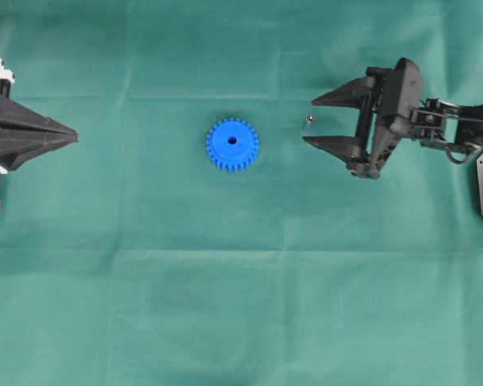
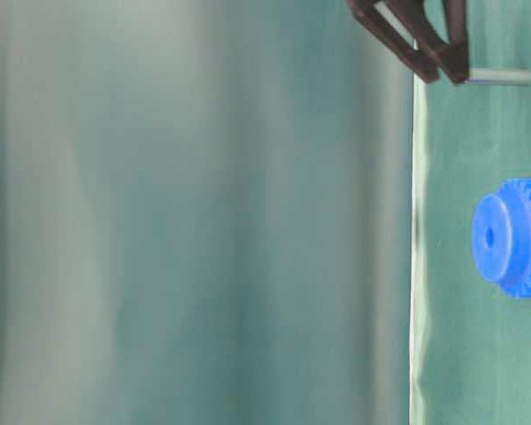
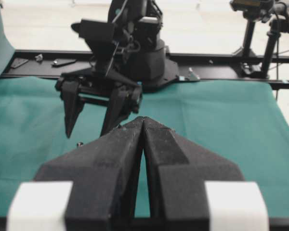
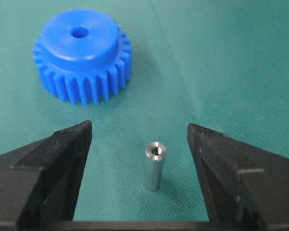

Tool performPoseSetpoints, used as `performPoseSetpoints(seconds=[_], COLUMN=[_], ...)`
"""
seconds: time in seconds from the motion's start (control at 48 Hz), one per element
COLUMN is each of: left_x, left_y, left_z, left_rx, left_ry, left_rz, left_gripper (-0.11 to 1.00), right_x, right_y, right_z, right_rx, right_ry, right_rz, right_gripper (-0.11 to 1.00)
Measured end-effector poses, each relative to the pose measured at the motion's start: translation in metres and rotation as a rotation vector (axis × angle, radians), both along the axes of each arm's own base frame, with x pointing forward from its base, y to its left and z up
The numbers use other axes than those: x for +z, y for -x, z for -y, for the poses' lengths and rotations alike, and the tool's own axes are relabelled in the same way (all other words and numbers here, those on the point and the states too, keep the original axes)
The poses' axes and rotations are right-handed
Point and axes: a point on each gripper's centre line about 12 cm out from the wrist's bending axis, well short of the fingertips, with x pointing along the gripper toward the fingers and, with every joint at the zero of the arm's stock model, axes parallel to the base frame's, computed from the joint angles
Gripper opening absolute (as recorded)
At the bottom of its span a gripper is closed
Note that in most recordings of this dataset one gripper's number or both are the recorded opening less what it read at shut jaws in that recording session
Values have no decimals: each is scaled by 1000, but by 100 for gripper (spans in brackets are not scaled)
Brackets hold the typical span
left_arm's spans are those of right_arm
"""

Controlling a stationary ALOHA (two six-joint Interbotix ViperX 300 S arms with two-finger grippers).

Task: Insert the shaft placed at a random location into the center hole of the medium gear at another random location.
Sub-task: 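Lower the right gripper and close it on the silver shaft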

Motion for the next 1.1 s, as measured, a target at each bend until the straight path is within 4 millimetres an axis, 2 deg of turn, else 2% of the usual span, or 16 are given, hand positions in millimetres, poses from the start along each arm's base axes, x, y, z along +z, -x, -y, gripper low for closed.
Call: performPoseSetpoints(seconds=[0.208, 0.479, 0.584, 0.709, 0.792, 1.105], left_x=[-1, -2, -3, -3, -3, -3], left_y=[0, 0, 0, 0, 0, 0], left_z=[0, 0, 0, 0, 0, 0], left_rx=[0, 2, 1, 2, 2, 2], left_ry=[0, 0, -2, 0, 0, 0], left_rz=[-12, -20, -25, -25, -26, -26], left_gripper=[0, 0, 0, 0, 0, 0], right_x=[-15, -20, -20, -20, -20, -20], right_y=[-6, -7, -7, -7, -7, -6], right_z=[6, 7, 7, 7, 7, 7], right_rx=[-21, -22, -24, -22, -24, -22], right_ry=[-11, -15, -15, -15, -15, -14], right_rz=[-32, -45, -45, -45, -45, -47], right_gripper=[81, 78, 66, 31, 14, 13])
